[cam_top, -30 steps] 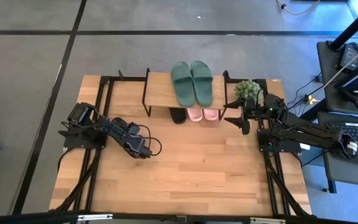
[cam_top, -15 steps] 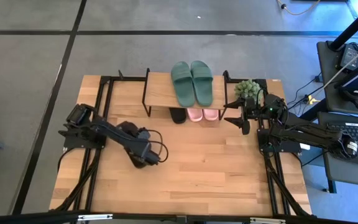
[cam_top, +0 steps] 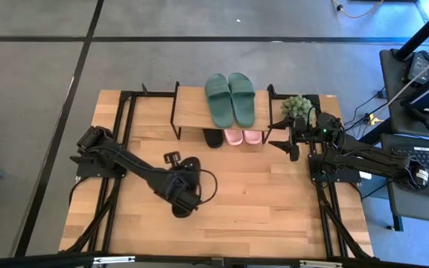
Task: Pick and place slides into the shelf
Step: Put the black slide under the shelf
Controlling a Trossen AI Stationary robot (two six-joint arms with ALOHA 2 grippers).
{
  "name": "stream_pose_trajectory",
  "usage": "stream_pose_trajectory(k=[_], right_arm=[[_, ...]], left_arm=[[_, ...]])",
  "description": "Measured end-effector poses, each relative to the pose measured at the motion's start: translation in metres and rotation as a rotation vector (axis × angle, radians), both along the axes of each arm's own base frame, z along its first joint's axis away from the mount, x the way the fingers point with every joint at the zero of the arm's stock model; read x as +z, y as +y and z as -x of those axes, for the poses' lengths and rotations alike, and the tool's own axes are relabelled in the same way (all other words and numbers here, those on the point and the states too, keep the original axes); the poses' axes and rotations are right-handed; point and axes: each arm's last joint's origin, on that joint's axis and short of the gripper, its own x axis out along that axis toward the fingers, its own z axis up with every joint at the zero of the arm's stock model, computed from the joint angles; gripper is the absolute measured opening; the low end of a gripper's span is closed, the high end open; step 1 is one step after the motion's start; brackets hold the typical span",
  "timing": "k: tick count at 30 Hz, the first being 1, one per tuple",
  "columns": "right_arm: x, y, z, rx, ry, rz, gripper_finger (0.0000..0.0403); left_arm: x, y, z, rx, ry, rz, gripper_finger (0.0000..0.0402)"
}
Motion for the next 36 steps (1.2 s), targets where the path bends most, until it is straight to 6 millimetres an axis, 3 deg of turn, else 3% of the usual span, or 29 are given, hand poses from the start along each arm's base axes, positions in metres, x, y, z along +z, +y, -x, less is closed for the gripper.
stream_pose_trajectory(k=[10, 21, 36], right_arm=[[-0.004, 0.0, 0.0, 0.0, 0.041, -0.023, 0.032], [-0.008, 0.0, 0.001, -0.001, 0.073, -0.044, 0.032], [-0.008, 0.0, 0.001, -0.001, 0.077, -0.047, 0.032]], left_arm=[[-0.044, 0.034, -0.04, -0.041, 0.043, -0.068, 0.0003], [-0.091, 0.076, -0.059, 0.059, 0.207, -0.121, 0.0003], [-0.098, 0.129, -0.064, 0.195, 0.233, -0.182, 0.0003]])
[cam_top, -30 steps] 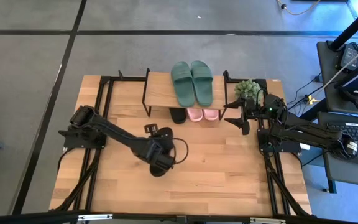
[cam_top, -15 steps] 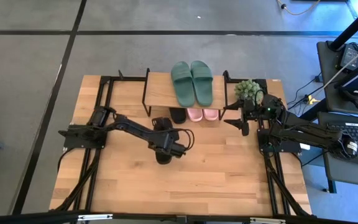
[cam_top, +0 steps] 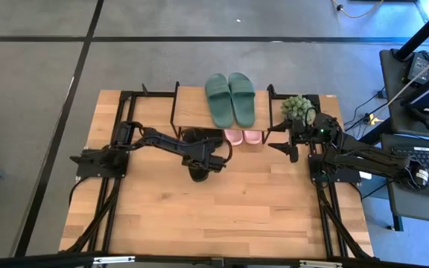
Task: Pick and place slides into the shelf
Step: Put the black slide under the shelf
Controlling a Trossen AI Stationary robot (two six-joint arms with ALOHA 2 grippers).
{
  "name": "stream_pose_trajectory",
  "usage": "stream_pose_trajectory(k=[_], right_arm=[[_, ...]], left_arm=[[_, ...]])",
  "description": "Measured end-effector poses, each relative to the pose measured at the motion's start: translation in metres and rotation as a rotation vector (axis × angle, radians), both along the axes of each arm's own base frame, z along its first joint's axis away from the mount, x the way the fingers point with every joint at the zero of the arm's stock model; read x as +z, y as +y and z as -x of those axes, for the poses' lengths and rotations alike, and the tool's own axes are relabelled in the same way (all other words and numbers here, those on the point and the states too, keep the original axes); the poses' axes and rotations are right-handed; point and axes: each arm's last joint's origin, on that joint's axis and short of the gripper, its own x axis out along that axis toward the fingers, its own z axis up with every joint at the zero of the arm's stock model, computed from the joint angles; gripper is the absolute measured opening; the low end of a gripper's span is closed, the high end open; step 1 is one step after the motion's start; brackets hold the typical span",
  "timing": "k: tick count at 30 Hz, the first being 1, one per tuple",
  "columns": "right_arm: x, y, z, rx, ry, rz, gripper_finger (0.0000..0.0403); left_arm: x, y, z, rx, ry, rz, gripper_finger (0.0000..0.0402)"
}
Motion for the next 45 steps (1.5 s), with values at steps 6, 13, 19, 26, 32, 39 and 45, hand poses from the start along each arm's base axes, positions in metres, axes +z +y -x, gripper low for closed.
stream_pose_trajectory(k=[6, 13, 19, 26, 32, 39, 45], right_arm=[[0.0, 0.0, 0.0, 0.0, 0.002, -0.001, 0.032], [-0.002, 0.0, 0.0, 0.0, 0.019, -0.01, 0.032], [-0.002, 0.0, 0.0, 0.0, 0.021, -0.012, 0.032], [-0.002, 0.0, 0.0, 0.0, 0.021, -0.012, 0.032], [-0.002, 0.0, 0.0, 0.0, 0.021, -0.013, 0.032], [-0.002, 0.0, 0.0, 0.0, 0.021, -0.014, 0.032], [-0.002, 0.0, 0.0, 0.0, 0.021, -0.014, 0.032]], left_arm=[[0.0, 0.021, 0.001, 0.041, 0.017, 0.002, 0.0009], [0.0, 0.039, 0.002, 0.092, 0.018, 0.009, 0.0051], [0.0, 0.039, 0.002, 0.094, 0.017, 0.021, 0.0067], [-0.001, 0.038, 0.002, 0.095, 0.016, 0.029, 0.0094], [0.0, 0.038, 0.003, 0.059, 0.055, 0.041, 0.0154], [0.009, 0.034, 0.004, 0.064, 0.016, 0.11, 0.0211], [0.017, 0.027, -0.001, 0.055, -0.023, 0.171, 0.0221]])
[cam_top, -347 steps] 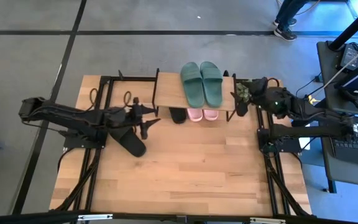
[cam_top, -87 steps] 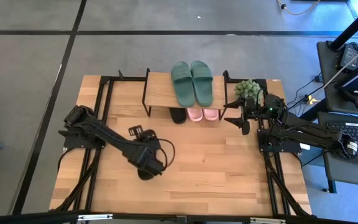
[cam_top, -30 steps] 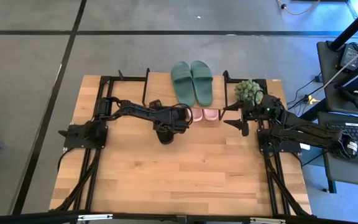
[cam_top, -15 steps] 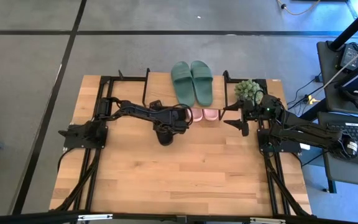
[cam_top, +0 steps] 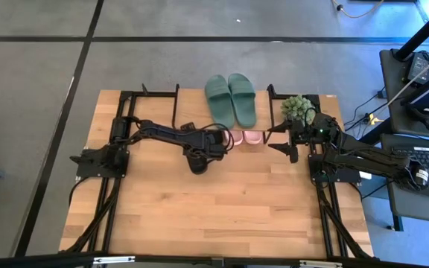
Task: Pick and place slides into the shelf
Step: Put the black slide under the shelf
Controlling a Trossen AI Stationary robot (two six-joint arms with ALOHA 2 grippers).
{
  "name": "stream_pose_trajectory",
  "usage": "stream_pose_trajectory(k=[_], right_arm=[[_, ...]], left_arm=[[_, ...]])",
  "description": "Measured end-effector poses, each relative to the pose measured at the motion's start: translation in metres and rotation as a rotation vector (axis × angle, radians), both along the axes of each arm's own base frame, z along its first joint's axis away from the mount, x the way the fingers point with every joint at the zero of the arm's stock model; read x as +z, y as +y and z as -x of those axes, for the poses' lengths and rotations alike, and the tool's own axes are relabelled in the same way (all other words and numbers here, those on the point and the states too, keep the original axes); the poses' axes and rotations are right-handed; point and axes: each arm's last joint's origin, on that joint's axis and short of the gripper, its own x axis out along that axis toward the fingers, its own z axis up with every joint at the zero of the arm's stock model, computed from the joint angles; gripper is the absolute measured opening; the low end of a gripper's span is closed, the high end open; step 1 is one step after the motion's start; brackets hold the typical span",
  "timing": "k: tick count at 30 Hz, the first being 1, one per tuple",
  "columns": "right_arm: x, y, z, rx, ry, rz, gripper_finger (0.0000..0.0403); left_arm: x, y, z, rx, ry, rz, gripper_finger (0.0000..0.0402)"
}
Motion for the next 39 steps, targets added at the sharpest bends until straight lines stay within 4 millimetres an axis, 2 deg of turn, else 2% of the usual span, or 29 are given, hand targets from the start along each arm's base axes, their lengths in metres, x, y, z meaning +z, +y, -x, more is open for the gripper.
stream_pose_trajectory(k=[15, 25, 39], right_arm=[[0.0, 0.0, 0.0, 0.0, 0.0, -0.001, 0.032], [0.0, 0.0, 0.0, 0.0, 0.0, 0.0, 0.032], [0.0, 0.0, 0.0, 0.0, 0.0, -0.001, 0.032]], left_arm=[[0.001, -0.013, -0.001, -0.037, -0.002, -0.006, 0.0216], [0.004, -0.016, -0.002, -0.049, -0.013, -0.123, 0.0203], [0.0, -0.018, 0.0, -0.039, -0.009, -0.044, 0.0198]])
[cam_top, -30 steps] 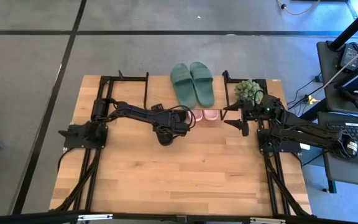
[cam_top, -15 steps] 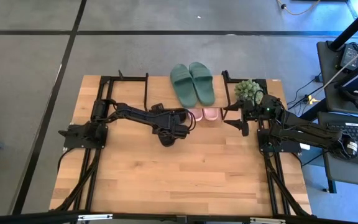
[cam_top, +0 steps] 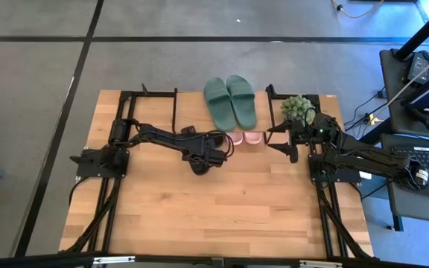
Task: Pick and place slides into the shelf
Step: Put the black slide under the shelf
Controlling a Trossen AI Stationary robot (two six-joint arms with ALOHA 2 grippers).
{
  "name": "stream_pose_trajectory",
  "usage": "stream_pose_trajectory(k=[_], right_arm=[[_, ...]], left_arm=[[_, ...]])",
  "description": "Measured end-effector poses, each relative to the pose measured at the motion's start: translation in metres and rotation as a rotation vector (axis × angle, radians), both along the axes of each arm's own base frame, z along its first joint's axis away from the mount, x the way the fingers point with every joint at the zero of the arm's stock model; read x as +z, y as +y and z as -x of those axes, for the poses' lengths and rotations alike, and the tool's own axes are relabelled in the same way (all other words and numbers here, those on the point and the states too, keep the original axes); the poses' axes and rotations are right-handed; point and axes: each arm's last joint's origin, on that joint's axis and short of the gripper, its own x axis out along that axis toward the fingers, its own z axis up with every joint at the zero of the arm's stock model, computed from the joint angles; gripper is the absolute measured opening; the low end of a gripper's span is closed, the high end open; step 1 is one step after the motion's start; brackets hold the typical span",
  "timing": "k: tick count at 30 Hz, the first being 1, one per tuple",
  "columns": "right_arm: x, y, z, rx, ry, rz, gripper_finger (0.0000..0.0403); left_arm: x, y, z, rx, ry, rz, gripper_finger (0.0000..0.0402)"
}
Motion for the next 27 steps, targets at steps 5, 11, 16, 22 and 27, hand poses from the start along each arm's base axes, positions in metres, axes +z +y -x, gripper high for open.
stream_pose_trajectory(k=[5, 11, 16, 22, 27], right_arm=[[0.0, 0.0, 0.0, -0.004, -0.001, -0.022, 0.032], [0.0, 0.0, 0.0, 0.001, 0.0, 0.007, 0.032], [-0.001, -0.001, -0.004, 0.009, 0.007, 0.026, 0.032], [-0.003, -0.002, -0.013, -0.027, 0.033, 0.085, 0.032], [0.001, -0.007, -0.017, -0.098, 0.059, 0.089, 0.032]], left_arm=[[-0.002, 0.0, 0.002, -0.002, 0.012, 0.011, 0.0198], [-0.002, 0.0, 0.002, 0.0, 0.013, 0.015, 0.0198], [-0.002, 0.0, 0.002, -0.002, 0.016, 0.017, 0.0198], [-0.003, 0.0, 0.002, -0.002, 0.01, 0.019, 0.0198], [-0.003, 0.0, 0.001, -0.003, 0.004, 0.019, 0.0198]])
